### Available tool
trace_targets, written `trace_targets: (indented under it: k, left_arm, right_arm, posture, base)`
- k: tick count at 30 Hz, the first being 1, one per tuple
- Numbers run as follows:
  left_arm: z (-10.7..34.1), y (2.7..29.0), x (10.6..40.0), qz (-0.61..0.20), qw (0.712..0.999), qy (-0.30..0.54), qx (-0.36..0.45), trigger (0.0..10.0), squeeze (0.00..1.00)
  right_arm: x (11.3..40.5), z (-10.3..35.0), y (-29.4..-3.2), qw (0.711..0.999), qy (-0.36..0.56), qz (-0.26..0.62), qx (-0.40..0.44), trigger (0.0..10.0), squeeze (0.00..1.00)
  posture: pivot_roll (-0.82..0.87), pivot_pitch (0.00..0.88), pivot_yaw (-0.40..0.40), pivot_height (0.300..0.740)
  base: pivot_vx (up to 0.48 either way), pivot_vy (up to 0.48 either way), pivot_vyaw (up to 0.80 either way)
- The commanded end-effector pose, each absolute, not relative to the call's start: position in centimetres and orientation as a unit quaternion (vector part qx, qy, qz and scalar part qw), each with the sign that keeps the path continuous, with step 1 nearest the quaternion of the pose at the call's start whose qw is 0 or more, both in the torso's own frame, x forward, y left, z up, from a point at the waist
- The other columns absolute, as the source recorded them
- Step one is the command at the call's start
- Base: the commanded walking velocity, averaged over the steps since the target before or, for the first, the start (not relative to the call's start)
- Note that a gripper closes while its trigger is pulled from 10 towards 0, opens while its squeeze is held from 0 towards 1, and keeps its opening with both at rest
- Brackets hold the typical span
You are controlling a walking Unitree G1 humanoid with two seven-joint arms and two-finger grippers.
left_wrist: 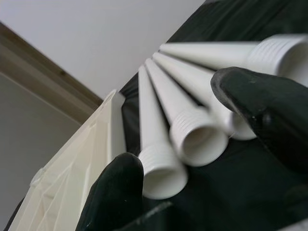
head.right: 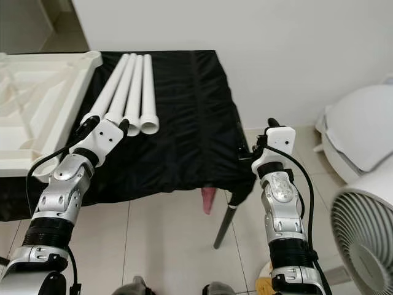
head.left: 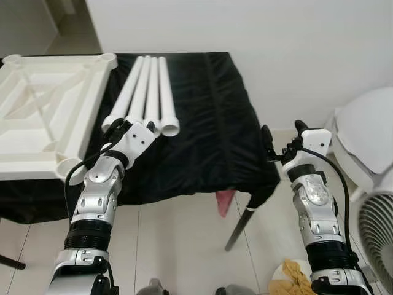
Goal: Building children table
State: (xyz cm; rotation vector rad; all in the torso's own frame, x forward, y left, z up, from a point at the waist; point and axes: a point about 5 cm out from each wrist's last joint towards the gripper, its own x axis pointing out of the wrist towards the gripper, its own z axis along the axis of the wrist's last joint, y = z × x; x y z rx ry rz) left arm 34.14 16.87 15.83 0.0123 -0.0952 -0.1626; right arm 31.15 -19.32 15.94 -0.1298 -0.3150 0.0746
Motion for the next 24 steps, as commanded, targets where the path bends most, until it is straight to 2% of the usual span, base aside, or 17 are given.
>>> trace_targets:
  k: [1, 24]
  left_arm:
    - [15.58, 17.31, 34.04, -0.078, 0.996, -0.039, 0.01, 10.0, 0.0]
    - [15.95, 16.94, 34.32, -0.091, 0.995, -0.038, 0.009, 10.0, 0.0]
  right_arm:
    - [31.06, 15.85, -18.98, 0.985, -0.155, 0.044, -0.064, 10.0, 0.0]
    - [30.73, 15.78, -19.04, 0.985, -0.156, 0.037, -0.064, 10.0, 0.0]
  posture:
    - [-0.08, 0.042, 0.038, 0.74]
    - [-0.09, 0.044, 0.056, 0.74]
  base:
    - [0.0, 0.368, 0.0]
    - [0.0, 0.342, 0.0]
